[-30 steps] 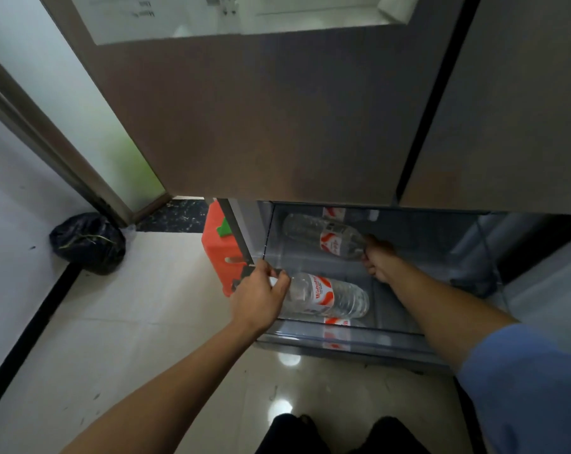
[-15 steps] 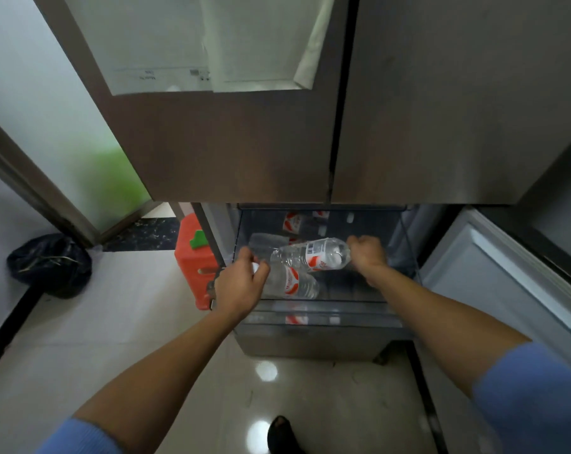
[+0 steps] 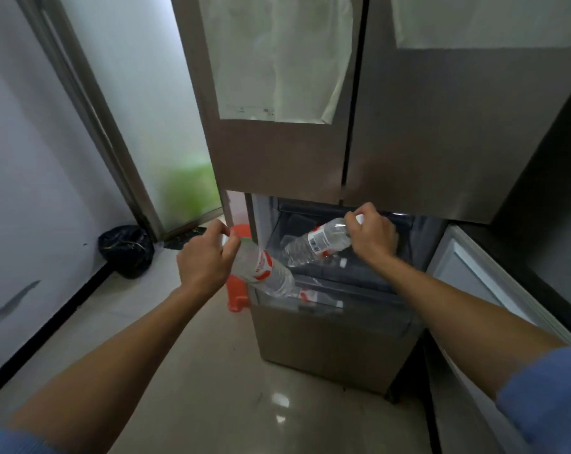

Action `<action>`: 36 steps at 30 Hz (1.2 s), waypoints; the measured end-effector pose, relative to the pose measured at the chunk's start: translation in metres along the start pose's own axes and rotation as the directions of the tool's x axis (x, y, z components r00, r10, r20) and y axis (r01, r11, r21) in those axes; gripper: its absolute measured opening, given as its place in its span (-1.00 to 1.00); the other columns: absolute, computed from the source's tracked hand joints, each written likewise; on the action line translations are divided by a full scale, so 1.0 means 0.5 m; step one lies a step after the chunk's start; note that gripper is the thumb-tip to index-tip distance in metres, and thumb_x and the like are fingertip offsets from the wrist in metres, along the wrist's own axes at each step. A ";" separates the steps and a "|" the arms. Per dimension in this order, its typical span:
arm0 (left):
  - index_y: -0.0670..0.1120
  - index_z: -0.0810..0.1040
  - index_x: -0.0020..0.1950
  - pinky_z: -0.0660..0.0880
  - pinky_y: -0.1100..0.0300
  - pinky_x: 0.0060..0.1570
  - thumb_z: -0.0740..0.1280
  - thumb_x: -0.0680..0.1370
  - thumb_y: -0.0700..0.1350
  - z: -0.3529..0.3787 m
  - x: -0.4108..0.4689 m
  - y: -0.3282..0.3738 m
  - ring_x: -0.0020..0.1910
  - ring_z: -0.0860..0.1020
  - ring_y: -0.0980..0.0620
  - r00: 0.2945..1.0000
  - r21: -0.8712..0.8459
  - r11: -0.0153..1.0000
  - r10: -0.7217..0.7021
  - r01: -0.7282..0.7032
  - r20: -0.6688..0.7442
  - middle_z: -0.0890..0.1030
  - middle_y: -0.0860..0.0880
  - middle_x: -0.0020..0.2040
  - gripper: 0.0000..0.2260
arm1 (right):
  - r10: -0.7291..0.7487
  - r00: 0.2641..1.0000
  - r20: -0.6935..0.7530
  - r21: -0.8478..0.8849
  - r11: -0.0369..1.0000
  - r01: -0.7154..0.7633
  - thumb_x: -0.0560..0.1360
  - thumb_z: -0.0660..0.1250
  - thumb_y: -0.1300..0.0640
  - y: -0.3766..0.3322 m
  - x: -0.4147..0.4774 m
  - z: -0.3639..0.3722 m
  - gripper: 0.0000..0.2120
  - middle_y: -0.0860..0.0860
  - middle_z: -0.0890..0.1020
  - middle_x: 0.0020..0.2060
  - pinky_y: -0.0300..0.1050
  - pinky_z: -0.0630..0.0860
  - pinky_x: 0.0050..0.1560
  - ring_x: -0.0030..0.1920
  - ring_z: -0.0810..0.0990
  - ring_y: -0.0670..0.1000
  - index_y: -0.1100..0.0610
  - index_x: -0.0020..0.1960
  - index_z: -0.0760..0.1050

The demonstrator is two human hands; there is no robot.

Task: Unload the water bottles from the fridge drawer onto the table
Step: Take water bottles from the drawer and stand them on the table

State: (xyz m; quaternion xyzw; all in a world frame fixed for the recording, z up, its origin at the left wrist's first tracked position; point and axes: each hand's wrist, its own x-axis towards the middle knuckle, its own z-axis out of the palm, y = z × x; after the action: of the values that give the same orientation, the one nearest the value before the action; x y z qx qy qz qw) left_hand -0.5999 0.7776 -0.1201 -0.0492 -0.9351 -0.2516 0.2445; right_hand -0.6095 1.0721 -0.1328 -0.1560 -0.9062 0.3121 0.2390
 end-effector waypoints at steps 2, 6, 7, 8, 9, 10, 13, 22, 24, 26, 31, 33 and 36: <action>-0.02 0.49 -0.04 0.51 0.00 -0.27 0.17 0.56 0.14 -0.042 -0.035 -0.036 -0.30 0.55 -0.16 1.000 0.073 0.997 -0.010 0.010 0.007 0.60 -0.12 -0.29 -0.74 | -0.096 0.993 0.066 -0.018 0.995 0.097 0.50 0.16 -0.13 -0.052 -0.028 0.015 -0.78 0.04 0.54 -0.25 -0.06 0.30 -0.22 -0.22 0.47 0.13 0.01 -0.10 0.42; -0.04 0.50 -0.04 0.49 0.07 -0.32 0.16 0.56 0.14 -0.122 -0.119 -0.143 -0.32 0.53 -0.10 0.995 0.228 0.974 -0.040 0.017 0.094 0.60 -0.10 -0.30 -0.72 | -0.325 0.926 0.195 -0.065 0.937 0.343 0.51 0.13 -0.17 -0.165 -0.118 0.083 -0.73 0.02 0.52 -0.29 -0.08 0.34 -0.26 -0.27 0.49 0.10 0.01 -0.10 0.43; -0.03 0.49 -0.04 0.49 0.08 -0.33 0.16 0.56 0.14 -0.145 -0.142 -0.176 -0.32 0.52 -0.10 0.992 0.255 0.967 -0.059 0.029 0.112 0.60 -0.10 -0.29 -0.73 | -0.387 0.894 0.227 -0.063 0.910 0.410 0.50 0.12 -0.18 -0.197 -0.146 0.104 -0.72 0.01 0.51 -0.31 -0.08 0.35 -0.28 -0.29 0.49 0.09 0.01 -0.12 0.43; -0.03 0.49 -0.03 0.49 0.07 -0.32 0.16 0.56 0.14 -0.169 -0.166 -0.209 -0.31 0.53 -0.10 0.990 0.281 0.959 -0.081 0.046 0.117 0.60 -0.10 -0.27 -0.73 | -0.446 0.855 0.265 -0.054 0.879 0.474 0.49 0.11 -0.19 -0.229 -0.177 0.127 -0.72 0.01 0.49 -0.34 -0.09 0.33 -0.29 -0.31 0.48 0.09 0.00 -0.14 0.41; -0.03 0.49 -0.04 0.50 0.07 -0.31 0.17 0.56 0.13 -0.196 -0.189 -0.245 -0.29 0.53 -0.11 0.988 0.301 0.951 -0.103 0.066 0.111 0.61 -0.10 -0.25 -0.74 | -0.500 0.810 0.306 -0.043 0.843 0.536 0.48 0.12 -0.19 -0.264 -0.207 0.151 -0.73 0.00 0.48 -0.36 -0.09 0.31 -0.30 -0.33 0.47 0.09 -0.01 -0.17 0.38; -0.03 0.50 -0.05 0.52 0.05 -0.28 0.18 0.56 0.13 -0.226 -0.214 -0.283 -0.28 0.54 -0.11 0.986 0.315 0.945 -0.129 0.091 0.101 0.61 -0.10 -0.24 -0.75 | -0.546 0.761 0.349 -0.034 0.805 0.593 0.48 0.12 -0.19 -0.301 -0.239 0.178 -0.74 0.01 0.49 -0.36 -0.09 0.31 -0.30 -0.33 0.47 0.10 -0.01 -0.18 0.37; -0.03 0.51 -0.06 0.50 0.07 -0.29 0.20 0.55 0.12 -0.324 -0.290 -0.406 -0.29 0.55 -0.10 0.973 0.353 0.915 -0.226 0.195 0.049 0.61 -0.08 -0.27 -0.76 | -0.642 0.630 0.437 -0.014 0.695 0.719 0.47 0.15 -0.20 -0.417 -0.344 0.263 -0.68 0.08 0.58 -0.28 -0.06 0.34 -0.29 -0.26 0.54 0.15 0.03 -0.07 0.48; 0.01 0.46 -0.08 0.23 0.16 -0.38 0.19 0.55 0.14 -0.676 -0.525 -0.760 -0.40 0.44 0.02 0.899 0.529 0.750 -0.432 0.398 -0.064 0.52 0.02 -0.35 -0.79 | -0.757 0.404 0.513 0.186 0.558 0.809 0.50 0.17 -0.21 -0.790 -0.705 0.508 -0.67 0.06 0.66 -0.16 -0.08 0.40 -0.23 -0.20 0.57 0.10 0.02 0.01 0.49; 0.03 0.42 -0.08 0.31 0.15 -0.35 0.17 0.56 0.14 -0.749 -0.580 -0.819 -0.34 0.50 -0.02 0.862 0.558 0.692 -0.499 0.458 -0.089 0.56 0.00 -0.30 -0.80 | -0.776 0.348 0.526 0.253 0.534 0.807 0.52 0.17 -0.21 -0.872 -0.779 0.545 -0.68 0.05 0.65 -0.15 -0.03 0.50 -0.15 -0.19 0.58 0.08 0.01 0.01 0.48; 0.05 0.38 -0.09 0.43 0.14 -0.30 0.15 0.58 0.15 -0.816 -0.634 -0.874 -0.33 0.51 -0.01 0.821 0.558 0.646 -0.557 0.522 -0.123 0.55 0.01 -0.29 -0.81 | -0.804 0.291 0.518 0.319 0.498 0.807 0.52 0.17 -0.21 -0.955 -0.850 0.581 -0.69 0.02 0.64 -0.17 -0.04 0.51 -0.18 -0.21 0.57 0.05 0.01 0.01 0.48; 0.02 0.40 -0.09 0.32 0.16 -0.39 0.16 0.58 0.14 -0.943 -0.765 -0.991 -0.39 0.46 0.04 0.700 0.543 0.502 -0.669 0.673 -0.250 0.46 0.06 -0.36 -0.79 | -0.877 0.111 0.468 0.436 0.338 0.834 0.48 0.10 -0.30 -1.135 -1.033 0.670 -0.60 -0.09 0.50 -0.35 -0.23 0.24 -0.47 -0.42 0.42 -0.13 0.02 -0.04 0.45; 0.01 0.41 -0.10 0.36 0.14 -0.36 0.17 0.57 0.14 -0.984 -0.814 -1.035 -0.36 0.51 -0.01 0.646 0.522 0.449 -0.706 0.725 -0.290 0.49 0.03 -0.35 -0.78 | -0.887 0.033 0.461 0.499 0.290 0.817 0.47 0.02 -0.38 -1.197 -1.104 0.711 -0.54 -0.10 0.53 -0.35 -0.21 0.38 -0.46 -0.41 0.47 -0.12 -0.01 -0.08 0.40; 0.00 0.44 -0.11 0.33 0.17 -0.41 0.18 0.57 0.12 -1.047 -0.875 -1.115 -0.38 0.50 0.04 0.577 0.519 0.360 -0.737 0.776 -0.352 0.49 0.06 -0.36 -0.78 | -0.899 -0.106 0.425 0.557 0.168 0.813 0.51 0.07 -0.36 -1.293 -1.207 0.784 -0.58 -0.07 0.58 -0.32 -0.13 0.55 -0.34 -0.38 0.54 -0.07 -0.02 -0.06 0.42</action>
State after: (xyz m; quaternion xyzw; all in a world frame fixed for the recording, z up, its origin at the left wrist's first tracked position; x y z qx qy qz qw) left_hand -0.1101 0.0482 -0.1853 0.4769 -0.8693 -0.0114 0.1296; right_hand -0.3987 0.1297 -0.1924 0.6088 -0.7755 0.1647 0.0298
